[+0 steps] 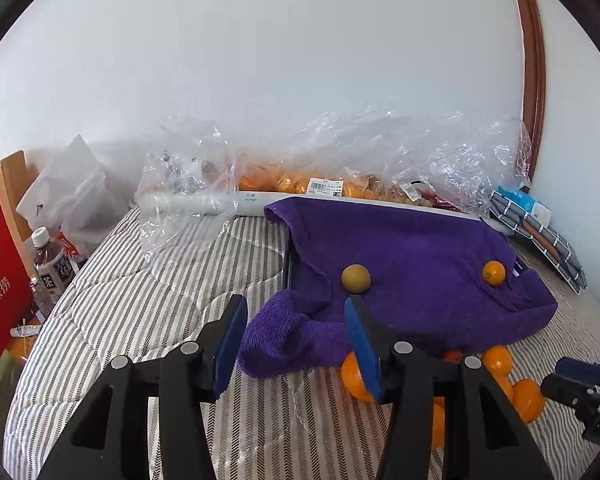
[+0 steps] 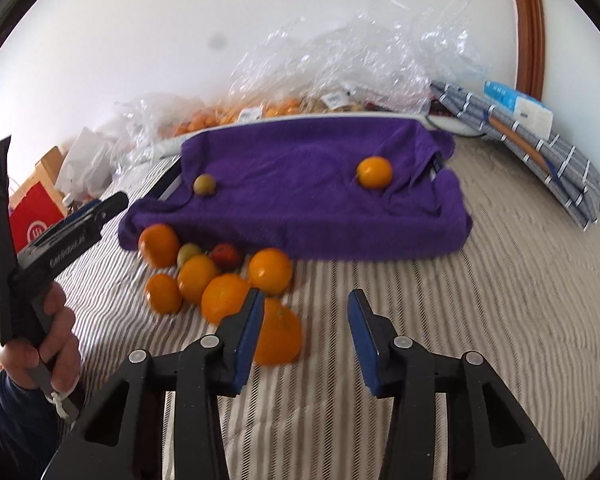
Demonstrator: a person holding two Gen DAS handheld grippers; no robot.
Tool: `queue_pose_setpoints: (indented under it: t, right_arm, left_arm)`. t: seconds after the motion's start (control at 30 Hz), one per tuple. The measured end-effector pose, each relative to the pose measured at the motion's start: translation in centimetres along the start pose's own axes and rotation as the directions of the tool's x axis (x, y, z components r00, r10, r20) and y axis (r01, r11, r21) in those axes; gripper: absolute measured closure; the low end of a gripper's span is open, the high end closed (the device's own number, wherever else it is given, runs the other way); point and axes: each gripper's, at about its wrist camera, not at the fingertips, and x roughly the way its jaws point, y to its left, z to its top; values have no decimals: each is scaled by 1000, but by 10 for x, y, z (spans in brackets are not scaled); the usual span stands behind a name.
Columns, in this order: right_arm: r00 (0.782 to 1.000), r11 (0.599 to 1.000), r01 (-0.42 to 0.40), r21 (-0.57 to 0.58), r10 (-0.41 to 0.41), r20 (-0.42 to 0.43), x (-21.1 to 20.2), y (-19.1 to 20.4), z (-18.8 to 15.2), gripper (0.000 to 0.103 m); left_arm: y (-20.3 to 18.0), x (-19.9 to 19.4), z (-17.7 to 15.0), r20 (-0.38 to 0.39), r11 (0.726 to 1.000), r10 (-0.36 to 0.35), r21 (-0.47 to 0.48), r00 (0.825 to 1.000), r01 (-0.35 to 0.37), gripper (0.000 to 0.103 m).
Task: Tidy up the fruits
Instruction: 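Grasp a large orange with the right tool while the left tool grasps another large orange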
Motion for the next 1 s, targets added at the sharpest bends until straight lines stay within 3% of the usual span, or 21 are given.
queue_pose_setpoints:
  t: [0.13,0.47,0.63,0.77,0.87,1.0]
  right_arm:
    - [999,999,-32,-34,32,-15,4,14,-10,59]
    - [996,997,26,-75,-32,-80,32,17,-11,61]
    - [997,995,56,-88,-60,-48,28,9,-12,63]
    - [998,997,62,-54,-63,-22,19,-11,-11,63]
    - [996,995,88,-53,-89,-7,17,-23,-11,63]
    - [999,999,36,-26,-37,-12,18,-33,-9,63]
  left_arm:
    - [9,-1,-3,-27,999,-19,-32,999,18,54]
    - [8,1,-13,-97,993,-120,-32,988,118,53]
    - [-4,6,-17,-156,975,-219,-9,963,221,53]
    - [-17,14,-20,-213,964,-253,25,944,264,53]
    - [-22,23,-19,-237,966,-250,7,939,259,53]
    - [-23,39,-19,-292,969,-243,-39,925,243,53]
